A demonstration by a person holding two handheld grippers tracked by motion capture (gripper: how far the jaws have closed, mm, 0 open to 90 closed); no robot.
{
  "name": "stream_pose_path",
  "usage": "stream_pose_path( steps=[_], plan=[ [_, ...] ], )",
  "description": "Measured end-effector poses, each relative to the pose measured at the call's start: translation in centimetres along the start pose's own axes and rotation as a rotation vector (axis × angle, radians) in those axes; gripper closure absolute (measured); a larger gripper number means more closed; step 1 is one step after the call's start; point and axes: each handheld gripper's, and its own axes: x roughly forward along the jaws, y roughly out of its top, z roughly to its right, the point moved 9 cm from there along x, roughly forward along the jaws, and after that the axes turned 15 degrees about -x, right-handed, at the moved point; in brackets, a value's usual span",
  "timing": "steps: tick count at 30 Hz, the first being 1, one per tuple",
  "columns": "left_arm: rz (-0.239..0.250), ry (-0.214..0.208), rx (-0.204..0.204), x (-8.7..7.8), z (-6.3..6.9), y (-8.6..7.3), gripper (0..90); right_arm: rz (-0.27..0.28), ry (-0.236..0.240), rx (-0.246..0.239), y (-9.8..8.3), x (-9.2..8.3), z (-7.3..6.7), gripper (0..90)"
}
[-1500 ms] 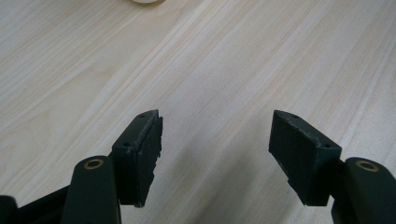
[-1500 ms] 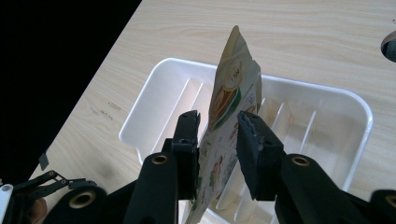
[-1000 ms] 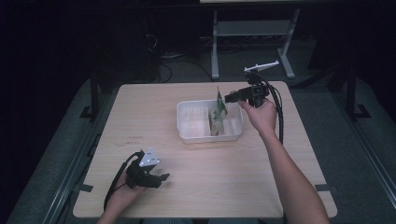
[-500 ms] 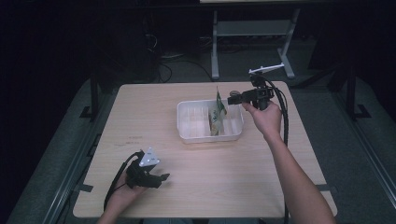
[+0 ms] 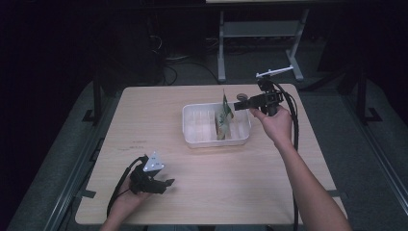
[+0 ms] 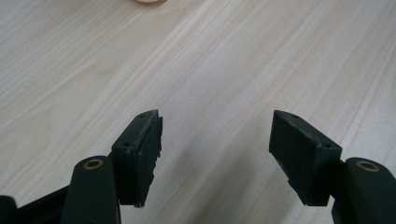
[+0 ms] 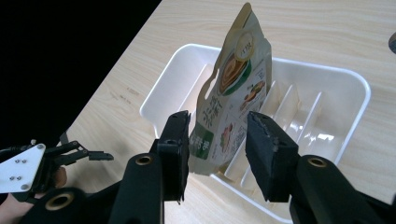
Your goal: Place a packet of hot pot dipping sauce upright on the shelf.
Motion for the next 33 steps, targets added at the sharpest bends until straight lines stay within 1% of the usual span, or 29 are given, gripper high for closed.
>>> stream_pose_path(
  steps=[6, 9, 12, 16, 18, 20, 22, 25, 33],
  plan=[
    [-0.001, 0.000, -0.001, 0.0, 0.0, 0.0, 33.6, -0.007, 0.005, 0.007, -1.1, -0.3, 0.2, 58.7],
    [0.001, 0.000, -0.004, 0.1, 0.0, 0.0, 33.6, -0.022, -0.001, 0.002, -1.5, -0.6, 0.3, 58.2],
    [0.001, 0.000, -0.004, 0.1, 0.0, 0.0, 33.6, -0.005, 0.007, 0.006, -1.7, -1.0, 0.1, 57.9],
    [0.000, 0.000, -0.001, 0.1, 0.0, 0.0, 33.6, -0.003, 0.015, 0.006, -2.4, -1.2, 0.0, 57.3],
    [0.001, 0.000, -0.003, 0.1, 0.0, 0.0, 33.6, -0.013, 0.018, 0.008, -2.7, -1.2, -0.1, 56.1],
    [0.001, 0.000, -0.004, 0.1, 0.0, 0.0, 33.5, -0.025, 0.013, -0.002, -3.0, -1.3, -0.2, 55.9],
    [0.002, 0.000, -0.005, 0.1, 0.0, 0.0, 33.5, -0.011, 0.022, -0.001, -3.2, -1.4, -0.3, 55.5],
    [0.002, 0.000, -0.005, 0.1, 0.0, 0.0, 33.5, -0.019, 0.018, -0.005, -3.7, -1.5, -0.5, 54.3],
    [0.000, 0.000, -0.007, 0.1, 0.1, 0.0, 33.5, -0.018, 0.038, 0.008, -5.4, -1.7, -0.7, 51.7]
  ],
)
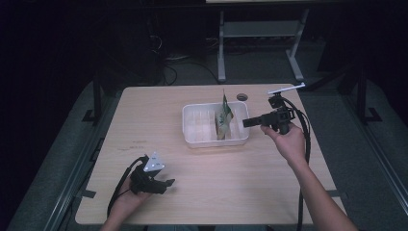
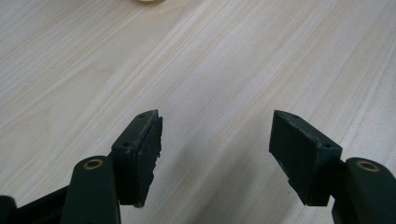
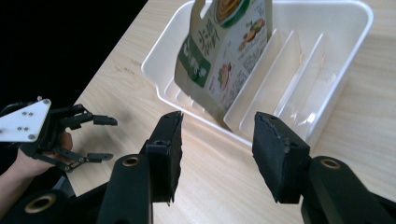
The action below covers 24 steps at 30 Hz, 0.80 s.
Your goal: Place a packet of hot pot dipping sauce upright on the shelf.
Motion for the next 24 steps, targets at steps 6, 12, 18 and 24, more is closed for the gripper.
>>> stream_pose_path(
  steps=[6, 12, 18, 24],
  plan=[
    [0.000, 0.000, 0.000, 0.0, 0.1, 0.0, 33.4, -0.003, 0.004, 0.000, -1.4, -0.2, 0.0, 50.6],
    [0.000, 0.000, -0.001, 0.1, 0.1, 0.0, 33.3, -0.015, -0.001, -0.006, -2.8, -0.1, -0.1, 50.2],
    [-0.001, -0.001, -0.001, 0.1, 0.1, 0.0, 33.3, -0.009, 0.009, -0.004, -3.8, -0.3, -0.4, 49.8],
    [-0.001, -0.001, -0.001, 0.1, 0.1, 0.0, 33.3, -0.006, 0.009, -0.009, -4.8, -0.5, -0.6, 49.1]
  ],
)
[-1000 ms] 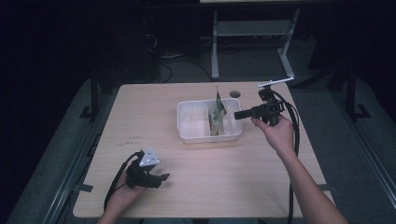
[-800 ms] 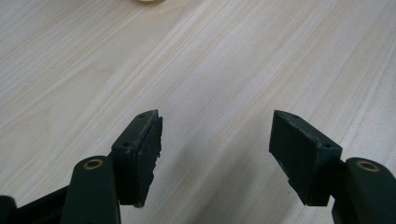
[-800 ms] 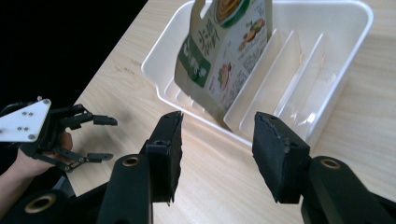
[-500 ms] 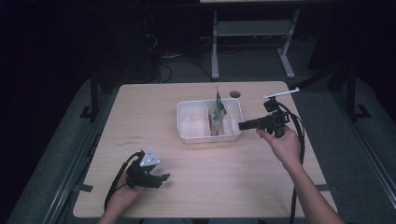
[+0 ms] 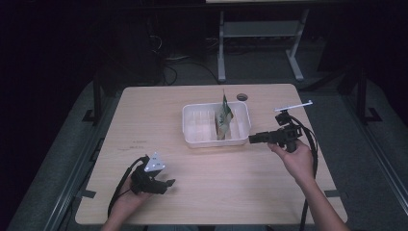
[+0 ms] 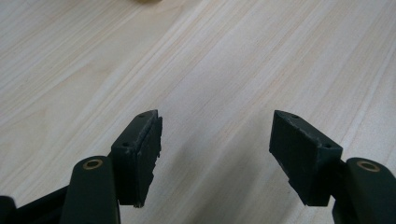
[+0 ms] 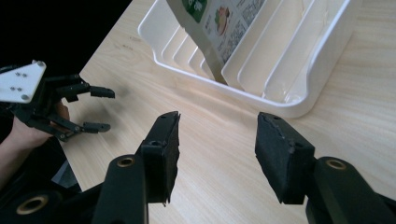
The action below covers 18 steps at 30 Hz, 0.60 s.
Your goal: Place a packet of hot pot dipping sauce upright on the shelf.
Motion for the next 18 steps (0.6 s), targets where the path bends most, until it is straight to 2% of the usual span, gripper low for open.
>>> stream_pose_path(
  steps=[18],
  plan=[
    [-0.005, 0.001, 0.001, 0.1, 0.0, 0.0, 33.2, -0.003, -0.009, -0.012, -3.6, 0.2, -0.4, 47.1]
  ],
)
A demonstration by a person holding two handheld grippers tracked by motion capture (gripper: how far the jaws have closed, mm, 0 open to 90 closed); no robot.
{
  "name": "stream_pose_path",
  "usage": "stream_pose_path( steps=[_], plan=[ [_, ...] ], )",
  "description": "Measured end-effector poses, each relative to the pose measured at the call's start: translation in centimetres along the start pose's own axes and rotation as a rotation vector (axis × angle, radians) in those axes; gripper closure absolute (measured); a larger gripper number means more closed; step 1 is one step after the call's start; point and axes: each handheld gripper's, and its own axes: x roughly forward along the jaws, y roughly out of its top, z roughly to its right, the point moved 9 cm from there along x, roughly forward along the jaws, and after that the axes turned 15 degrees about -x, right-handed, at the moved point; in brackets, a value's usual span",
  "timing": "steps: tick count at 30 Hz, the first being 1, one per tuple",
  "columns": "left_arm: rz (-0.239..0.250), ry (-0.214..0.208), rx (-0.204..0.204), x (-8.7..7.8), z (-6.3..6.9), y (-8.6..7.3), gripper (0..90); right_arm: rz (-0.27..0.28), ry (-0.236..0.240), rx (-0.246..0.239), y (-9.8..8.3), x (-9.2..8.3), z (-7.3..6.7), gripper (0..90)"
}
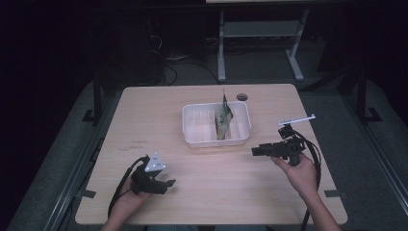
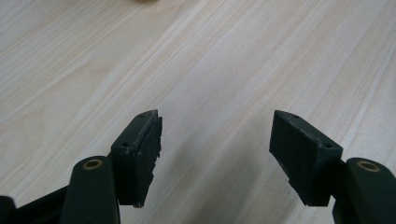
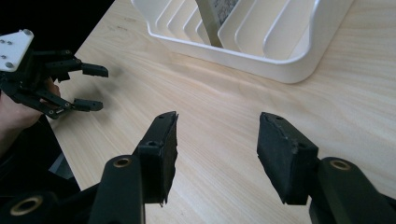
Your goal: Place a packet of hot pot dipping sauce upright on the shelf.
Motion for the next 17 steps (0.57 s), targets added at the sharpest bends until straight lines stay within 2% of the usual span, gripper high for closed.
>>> stream_pose_path(
  steps=[8, 11, 17],
  plan=[
    [0.000, 0.000, -0.001, 0.0, 0.0, 0.0, 33.0, 0.014, -0.014, 0.001, -1.9, 0.1, -0.3, 45.7],
    [-0.001, -0.001, -0.002, 0.0, 0.0, 0.0, 32.8, 0.038, -0.016, 0.003, -2.9, 0.2, -0.4, 43.8],
    [-0.001, -0.002, -0.010, 0.1, 0.0, 0.0, 31.7, 0.047, -0.046, -0.006, -4.9, 0.5, -0.1, 41.2]
  ],
)
